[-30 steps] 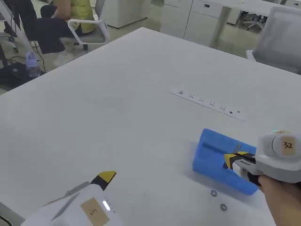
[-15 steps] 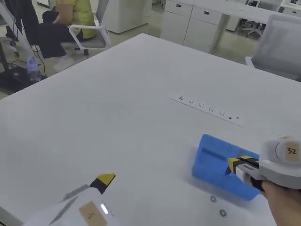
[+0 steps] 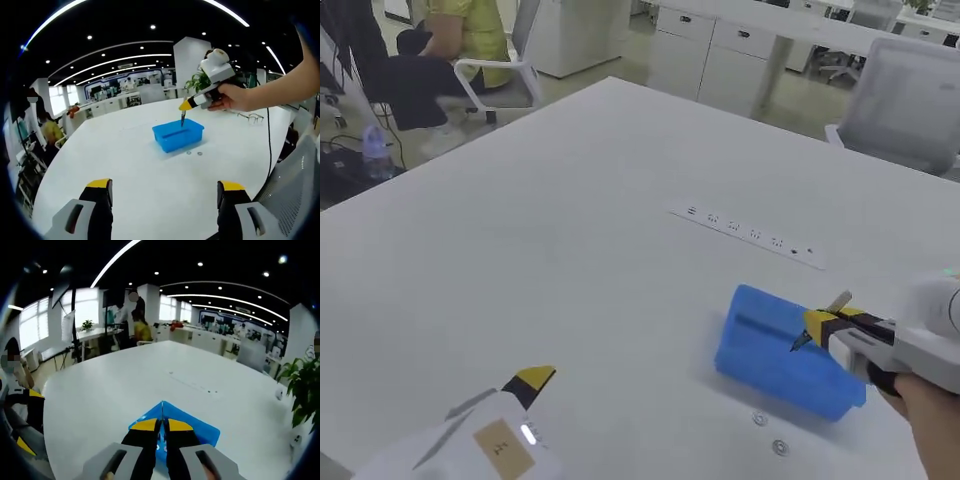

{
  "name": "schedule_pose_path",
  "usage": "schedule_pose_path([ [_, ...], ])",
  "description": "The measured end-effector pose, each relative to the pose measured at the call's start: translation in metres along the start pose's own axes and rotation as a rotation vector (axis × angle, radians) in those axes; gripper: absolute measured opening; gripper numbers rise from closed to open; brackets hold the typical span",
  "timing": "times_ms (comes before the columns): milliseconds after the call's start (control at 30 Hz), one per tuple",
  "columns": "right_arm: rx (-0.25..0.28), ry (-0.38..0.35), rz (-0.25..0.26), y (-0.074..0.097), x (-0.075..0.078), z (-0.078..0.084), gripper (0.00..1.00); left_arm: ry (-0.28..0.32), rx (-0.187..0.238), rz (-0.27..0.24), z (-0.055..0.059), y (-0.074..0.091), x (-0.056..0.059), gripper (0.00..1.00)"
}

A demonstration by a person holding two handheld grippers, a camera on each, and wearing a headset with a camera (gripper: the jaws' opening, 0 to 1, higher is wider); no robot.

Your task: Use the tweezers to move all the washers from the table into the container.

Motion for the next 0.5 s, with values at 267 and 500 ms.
schedule_pose_path([
  [267, 0.027, -0.045, -0.032, 0.018, -0.024, -0.004, 0.02, -0.001, -0.002, -0.001, 0.000, 0.000, 0.000, 0.88],
  [500, 0.029, -0.106, -0.043, 0.025, -0.033, 0.004, 0.02, -0.005, -0.008, 0.003, 0.001, 0.000, 0.001, 0.88],
])
Point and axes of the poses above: the centre of the closed fingertips' face, and the gripper's own axes: y roughly backward along the fingers, x roughly to its right, z roughly out of its underside, the point moved 1 cm from there along y, roughly backward along the fingers
